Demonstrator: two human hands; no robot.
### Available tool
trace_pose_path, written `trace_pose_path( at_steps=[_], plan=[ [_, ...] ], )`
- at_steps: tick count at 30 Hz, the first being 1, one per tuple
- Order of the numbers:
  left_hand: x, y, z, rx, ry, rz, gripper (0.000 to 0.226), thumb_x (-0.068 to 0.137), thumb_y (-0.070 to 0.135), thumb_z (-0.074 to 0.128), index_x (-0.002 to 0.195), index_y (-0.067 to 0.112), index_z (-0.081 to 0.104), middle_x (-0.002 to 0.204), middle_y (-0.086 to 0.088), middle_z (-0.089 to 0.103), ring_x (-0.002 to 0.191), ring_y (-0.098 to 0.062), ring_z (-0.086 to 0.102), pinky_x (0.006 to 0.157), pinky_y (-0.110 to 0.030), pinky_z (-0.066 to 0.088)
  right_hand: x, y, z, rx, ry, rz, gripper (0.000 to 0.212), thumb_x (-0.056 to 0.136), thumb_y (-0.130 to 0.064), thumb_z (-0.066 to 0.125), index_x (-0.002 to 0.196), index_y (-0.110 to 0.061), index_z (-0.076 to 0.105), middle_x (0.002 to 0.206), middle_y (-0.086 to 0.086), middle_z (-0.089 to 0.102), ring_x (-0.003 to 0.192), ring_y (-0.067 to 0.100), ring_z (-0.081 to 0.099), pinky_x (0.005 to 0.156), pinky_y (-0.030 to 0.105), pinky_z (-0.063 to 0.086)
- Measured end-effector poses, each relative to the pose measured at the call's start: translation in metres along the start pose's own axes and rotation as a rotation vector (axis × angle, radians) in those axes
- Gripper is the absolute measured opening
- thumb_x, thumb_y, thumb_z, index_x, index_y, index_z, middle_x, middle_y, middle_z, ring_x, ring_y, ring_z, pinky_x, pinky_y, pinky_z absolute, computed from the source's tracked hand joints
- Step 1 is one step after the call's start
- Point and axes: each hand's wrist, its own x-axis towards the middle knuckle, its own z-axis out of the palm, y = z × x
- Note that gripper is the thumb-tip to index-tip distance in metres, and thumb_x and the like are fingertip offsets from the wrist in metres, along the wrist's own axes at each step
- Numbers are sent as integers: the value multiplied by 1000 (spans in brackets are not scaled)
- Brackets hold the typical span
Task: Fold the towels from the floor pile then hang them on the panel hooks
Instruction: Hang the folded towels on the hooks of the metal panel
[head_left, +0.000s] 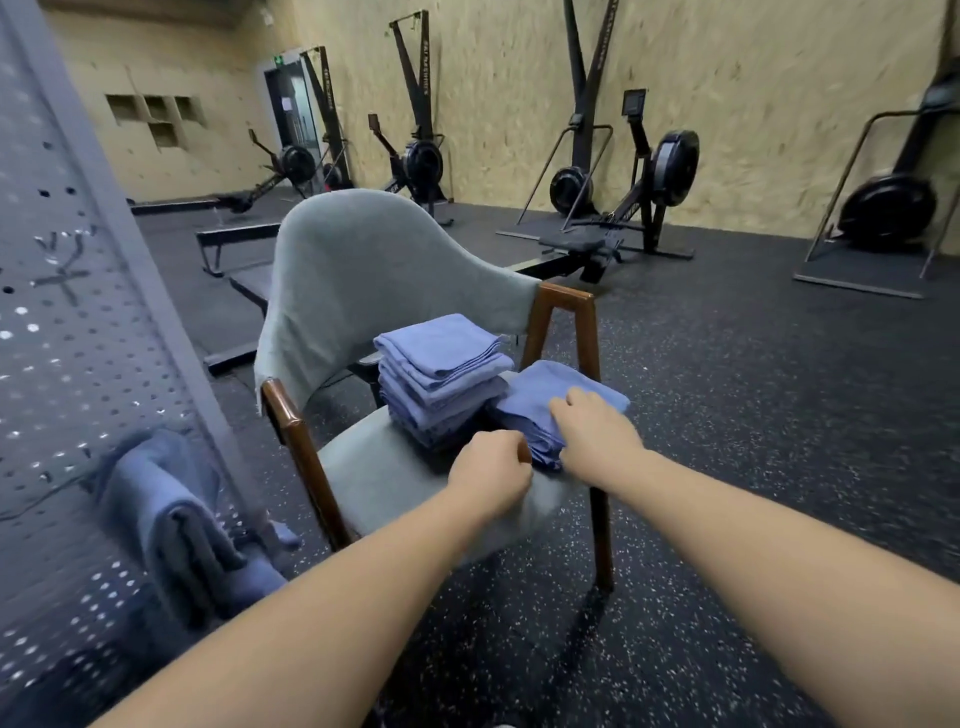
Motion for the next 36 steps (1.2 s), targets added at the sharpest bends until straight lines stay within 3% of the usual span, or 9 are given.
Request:
trace_pose_path(
  at_steps=[8, 13, 17, 22, 25, 28, 30, 34, 36],
  plan=[
    [-2, -3, -9, -65, 110, 59, 16, 88, 19, 61, 95, 26, 73, 97, 4, 77, 94, -21, 69, 84, -36, 58, -8, 26, -29, 299, 156, 112, 17, 90, -8, 57, 100, -18, 66, 105, 9, 67, 99, 37, 63, 82, 43, 52],
    [5, -13, -10, -211, 152, -96, 25, 91, 19, 64, 115, 20, 70, 107, 0, 77, 106, -23, 69, 91, -33, 54, -25, 37, -24, 378, 114, 121, 16, 88, -6, 58, 93, -20, 64, 100, 3, 68, 96, 31, 63, 80, 41, 53],
    [21, -11, -7, -440, 220, -291, 40, 101, 35, 63, 134, 13, 58, 128, -9, 70, 121, -30, 63, 95, -35, 49, -31, 36, -14, 392, 36, 104, 18, 90, -7, 57, 94, -24, 61, 97, 0, 69, 94, 29, 63, 80, 42, 55],
    [39, 4, 2, -668, 230, -370, 41, 92, 44, 71, 122, 17, 65, 120, -1, 73, 110, -26, 69, 100, -40, 55, -32, 37, -7, 387, -12, 98, 17, 92, -11, 57, 101, -24, 63, 100, -3, 69, 96, 28, 65, 81, 43, 57],
    [47, 12, 12, -662, 255, -388, 28, 85, 32, 72, 110, 20, 74, 99, 2, 76, 95, -25, 72, 88, -40, 61, -32, 33, -9, 460, -33, 135, 11, 92, -25, 59, 101, -24, 65, 96, -7, 70, 93, 22, 66, 82, 40, 57],
    [44, 27, 12, -691, 296, -398, 9, 89, 19, 67, 83, 19, 73, 74, 7, 67, 75, -27, 61, 67, -29, 46, -29, 26, -14, 576, 3, 235, 21, 95, -32, 50, 93, -16, 64, 88, 0, 71, 88, 27, 66, 79, 40, 55],
    [43, 37, 13, -772, 263, -418, 11, 88, 30, 68, 86, 19, 70, 78, 5, 67, 78, -26, 63, 70, -31, 45, -25, 25, -15, 645, 41, 302, 26, 99, -30, 49, 92, -8, 63, 90, 8, 72, 92, 33, 66, 82, 42, 54],
    [50, 40, 14, -940, 215, -511, 66, 62, 54, 71, 113, 14, 64, 95, -11, 64, 79, -21, 55, 72, -36, 52, -27, 23, -14, 657, 11, 304, 24, 103, -34, 48, 96, -16, 63, 93, 1, 71, 94, 28, 66, 89, 43, 56],
    [53, 34, 16, -955, 231, -549, 57, 65, 52, 76, 106, 13, 67, 93, -7, 64, 78, -24, 56, 66, -32, 53, -28, 20, -13, 629, -9, 281, 23, 103, -31, 46, 97, -16, 62, 95, 1, 71, 94, 28, 65, 89, 44, 56]
  ],
)
